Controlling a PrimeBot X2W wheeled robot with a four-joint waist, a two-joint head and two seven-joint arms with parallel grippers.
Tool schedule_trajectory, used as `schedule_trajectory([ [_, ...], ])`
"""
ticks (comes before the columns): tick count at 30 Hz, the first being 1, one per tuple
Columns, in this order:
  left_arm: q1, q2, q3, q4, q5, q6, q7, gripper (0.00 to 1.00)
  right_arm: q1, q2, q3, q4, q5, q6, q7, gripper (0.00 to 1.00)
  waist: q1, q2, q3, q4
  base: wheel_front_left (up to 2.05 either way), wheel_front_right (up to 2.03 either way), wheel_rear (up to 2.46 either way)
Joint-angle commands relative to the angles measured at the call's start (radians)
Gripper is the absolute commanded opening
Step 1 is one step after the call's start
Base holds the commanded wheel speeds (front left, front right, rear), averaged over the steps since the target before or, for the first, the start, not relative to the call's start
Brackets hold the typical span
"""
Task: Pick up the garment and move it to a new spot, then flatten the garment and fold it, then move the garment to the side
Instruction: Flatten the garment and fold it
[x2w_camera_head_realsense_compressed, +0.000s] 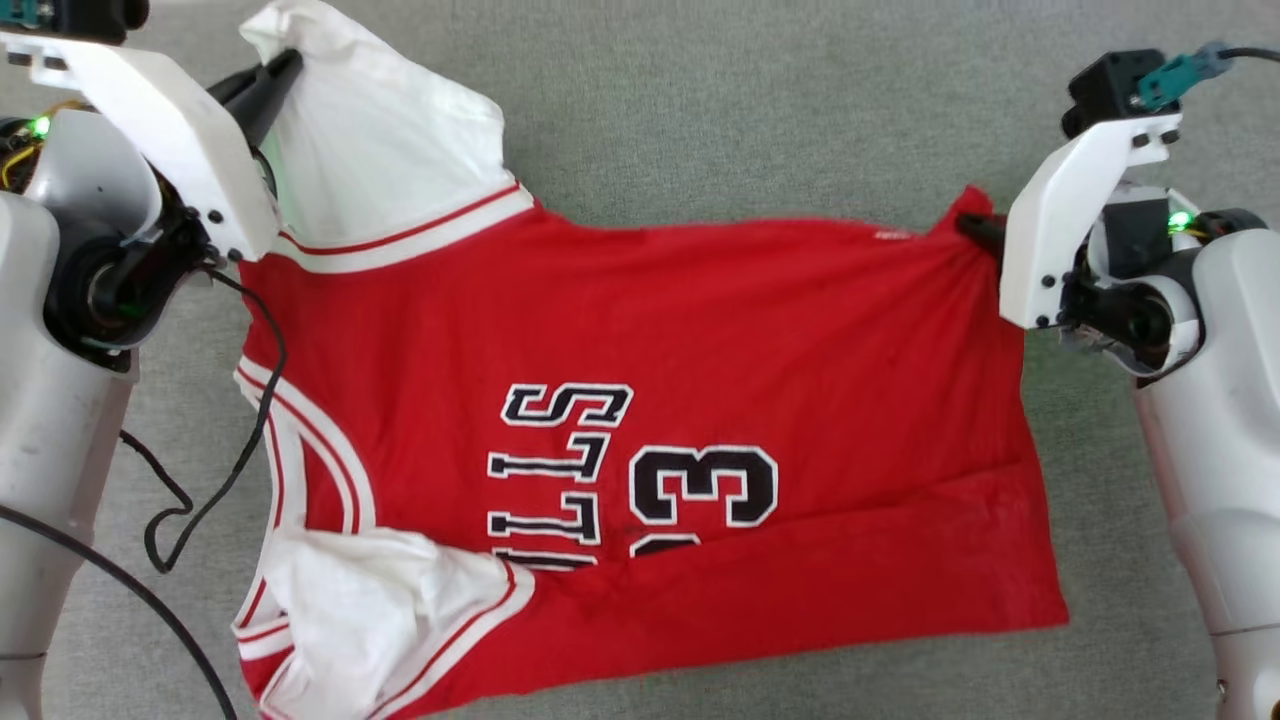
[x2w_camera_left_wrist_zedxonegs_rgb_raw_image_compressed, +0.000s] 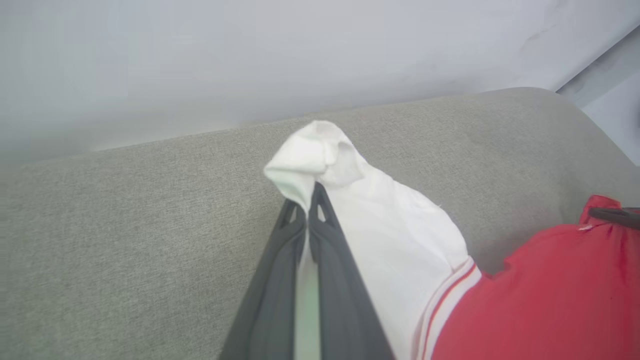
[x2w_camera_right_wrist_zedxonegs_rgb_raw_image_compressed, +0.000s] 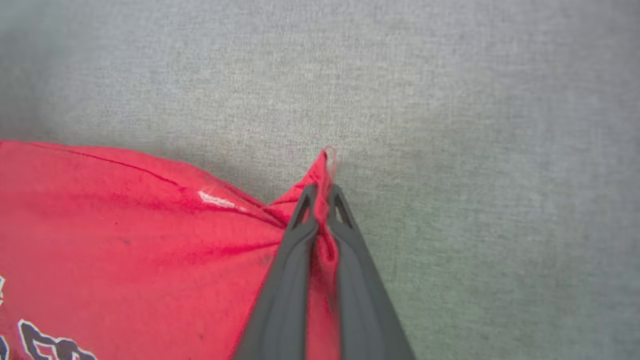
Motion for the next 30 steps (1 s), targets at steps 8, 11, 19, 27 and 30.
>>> schedule_trajectory([
  [8,0.113,0.032,0.052,-0.033,-0.035,0.025,-0.066,0.0,0.084,-0.022,-0.048,-0.083,-0.014,0.0,-0.106,0.0,0.0,0.0,-0.073,0.002,0.0,0.0,0.0],
  [11,0.203,0.047,0.076,-0.067,-0.058,0.041,-0.09,0.0,0.154,-0.018,-0.045,-0.118,-0.027,0.0,-0.145,0.0,0.0,0.0,-0.107,0.0,0.0,0.0,0.0],
  [19,0.509,0.061,0.125,-0.188,-0.115,0.106,-0.167,0.0,0.356,-0.011,-0.046,-0.183,-0.028,0.0,-0.231,0.0,0.0,0.0,-0.181,-0.001,0.0,0.0,0.0],
  [27,0.922,0.0,0.133,-0.287,-0.212,0.191,-0.22,0.0,0.592,0.01,-0.082,-0.183,-0.017,-0.001,-0.359,0.04,0.0,0.0,-0.235,0.015,0.0,0.0,0.0],
  [30,0.96,-0.035,0.111,-0.27,-0.242,0.174,-0.205,0.36,0.634,0.023,-0.088,-0.164,-0.023,-0.001,-0.369,1.0,0.0,0.0,-0.239,0.019,0.0,0.0,0.0],
])
